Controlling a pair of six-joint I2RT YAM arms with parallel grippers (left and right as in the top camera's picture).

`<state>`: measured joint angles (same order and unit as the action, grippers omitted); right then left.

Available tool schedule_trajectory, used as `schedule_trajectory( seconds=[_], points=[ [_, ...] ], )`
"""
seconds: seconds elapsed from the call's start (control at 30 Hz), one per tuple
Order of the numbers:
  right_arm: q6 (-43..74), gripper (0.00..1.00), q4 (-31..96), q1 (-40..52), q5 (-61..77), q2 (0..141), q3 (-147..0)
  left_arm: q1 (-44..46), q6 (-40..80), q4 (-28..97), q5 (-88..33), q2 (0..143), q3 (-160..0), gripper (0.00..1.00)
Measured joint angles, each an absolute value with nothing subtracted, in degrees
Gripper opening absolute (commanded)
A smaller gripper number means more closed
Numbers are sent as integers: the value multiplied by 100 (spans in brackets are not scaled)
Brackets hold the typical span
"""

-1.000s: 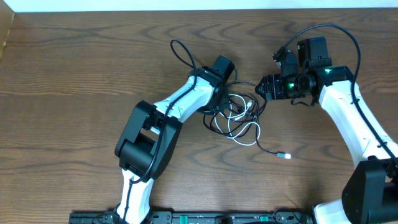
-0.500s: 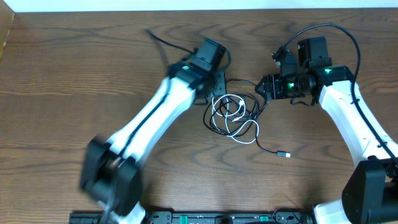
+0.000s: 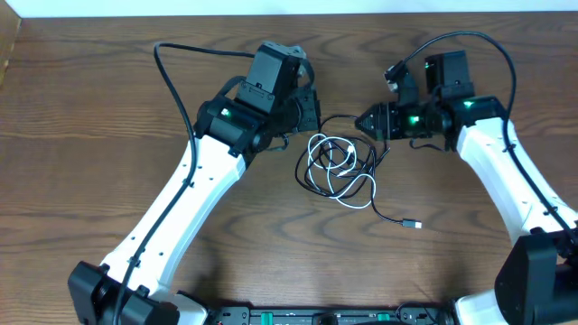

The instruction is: Untangle cables

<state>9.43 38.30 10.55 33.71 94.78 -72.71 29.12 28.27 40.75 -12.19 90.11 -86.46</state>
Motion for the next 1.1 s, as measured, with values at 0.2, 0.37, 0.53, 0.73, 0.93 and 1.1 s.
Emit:
schedule_trajectory(
  seconds=[0.2,0.37,0.53,0.73,0.93,1.1],
  points=[
    [1754,29,3669,1643,2615,9594,-7271,2871,2832,4154,-1216,9124,-8646,7],
    [2049,23,3872,1844,2335,10114,-7269,2576,2882,4372,-1216,9126,-8646,8],
    [2261,32,4344,1820,1774,10451,-7266,2379,2893,4497,-1212,9129,-8646,8],
    [2215,36,4060,1820,1669,10648,-7266,2379,2895,4501,-1214,9135,-8646,8],
    [2038,33,3883,1820,1688,11133,-7264,2379,2895,4501,-1214,9166,-8646,8],
    [1562,7,3557,1820,1916,11421,-7262,2379,2895,4499,-1214,9174,-8646,8]
  ],
)
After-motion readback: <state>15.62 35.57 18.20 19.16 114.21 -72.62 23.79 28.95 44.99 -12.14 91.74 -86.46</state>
